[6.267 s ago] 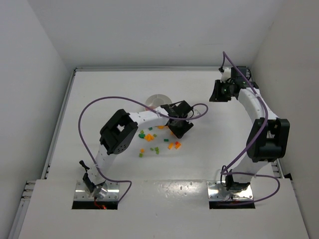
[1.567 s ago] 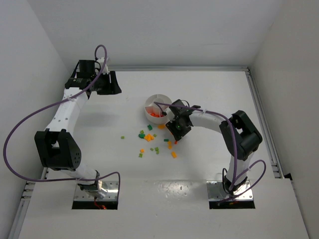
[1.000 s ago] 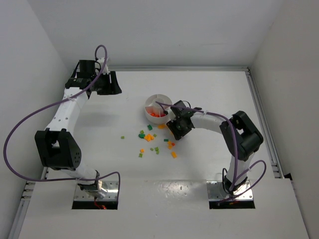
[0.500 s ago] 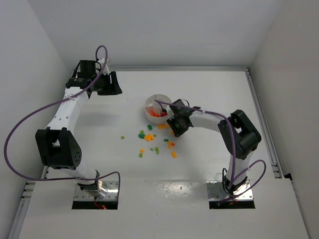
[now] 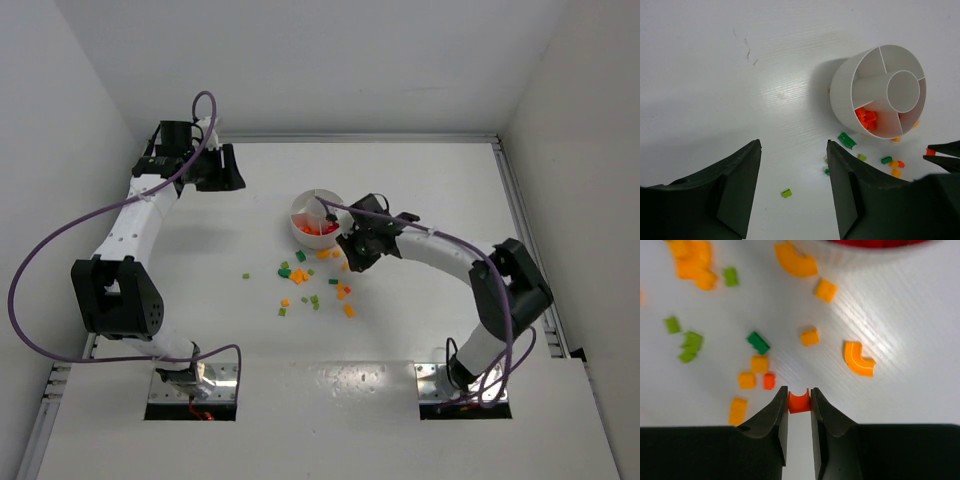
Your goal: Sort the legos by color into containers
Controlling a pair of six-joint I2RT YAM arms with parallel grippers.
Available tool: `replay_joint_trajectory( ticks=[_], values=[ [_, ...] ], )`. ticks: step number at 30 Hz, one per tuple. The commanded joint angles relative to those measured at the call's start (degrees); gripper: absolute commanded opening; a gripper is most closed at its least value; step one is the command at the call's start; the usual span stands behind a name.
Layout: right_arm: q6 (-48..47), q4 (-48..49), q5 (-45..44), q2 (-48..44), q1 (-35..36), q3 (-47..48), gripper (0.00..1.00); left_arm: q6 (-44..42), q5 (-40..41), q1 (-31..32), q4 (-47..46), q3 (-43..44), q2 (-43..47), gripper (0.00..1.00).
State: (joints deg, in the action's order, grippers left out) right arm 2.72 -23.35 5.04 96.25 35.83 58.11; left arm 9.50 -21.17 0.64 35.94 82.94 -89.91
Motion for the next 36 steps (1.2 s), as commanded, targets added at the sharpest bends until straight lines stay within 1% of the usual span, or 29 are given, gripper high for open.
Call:
replay_joint_trajectory(
  ticks=[1, 4, 8, 9, 11, 12, 13, 15, 21, 26, 29, 32, 33, 36],
  values=[
    [-2.9, 0.5, 5.4, -5.8, 1.9, 5.6, 0.03, -0.3, -0.8, -0.8, -1.1, -0.9, 2.4, 0.61],
    [-4.2, -0.1, 5.4, -5.7, 3.4, 9.6, 0.03, -0.3, -0.3, -0.8, -1.7, -1.5, 2.9, 0.61],
    [-4.8, -0.1, 2.4, -0.7, 5.6, 17.4, 0.02, -0.9, 0.3, -0.8, -1.7, -2.1, 3.4, 0.67],
    [-4.8, -0.1, 2.4, 0.6, 6.3, 19.0, 0.02, -0.9, 0.3, -0.8, -1.7, -2.1, 3.4, 0.72],
    [-4.8, -0.7, 0.9, 3.1, 6.8, 23.6, 0.02, -1.4, 0.3, -0.8, -1.7, -2.1, 4.0, 0.78],
    [-4.8, -1.3, 0.9, 5.5, 6.8, 24.9, 0.02, -1.4, 0.9, -0.8, -1.7, -2.1, 4.0, 0.84],
    [-4.8, -1.3, 0.9, 6.5, 6.8, 26.8, 0.02, -1.4, 1.0, -0.8, -1.7, -2.1, 4.0, 0.86],
    [-4.3, -1.3, 0.3, 8.9, 6.8, 27.5, 0.02, -1.4, 2.6, -0.8, -1.7, -2.1, 4.6, 0.88],
    [-4.3, 0.4, -2.7, 11.6, 6.8, 29.2, 0.02, -1.4, 3.9, -0.8, -2.2, -3.7, 5.1, 0.91],
    [-3.8, 1.5, -3.9, 12.7, 6.8, 30.3, 0.03, 0.5, 4.6, -0.8, -4.2, -6.6, 7.1, 1.0],
    [-3.8, 1.5, -4.4, 13.4, 6.8, 31.4, 0.03, 1.0, 4.6, -0.8, -5.8, -7.8, 7.7, 1.0],
    [-3.8, 0.9, -5.1, 14.5, 6.8, 32.4, 0.1, 1.1, 4.6, -0.3, -5.8, -8.3, 7.7, 1.0],
    [-3.8, 0.9, -5.8, 15.0, 6.8, 32.4, 0.17, 0.4, 4.6, -0.3, -4.9, -8.3, 7.1, 1.0],
    [-3.8, 0.9, -7.0, 15.0, 6.8, 32.4, 0.26, -0.1, 6.2, 1.1, -4.3, -7.8, 6.6, 1.0]
  ],
)
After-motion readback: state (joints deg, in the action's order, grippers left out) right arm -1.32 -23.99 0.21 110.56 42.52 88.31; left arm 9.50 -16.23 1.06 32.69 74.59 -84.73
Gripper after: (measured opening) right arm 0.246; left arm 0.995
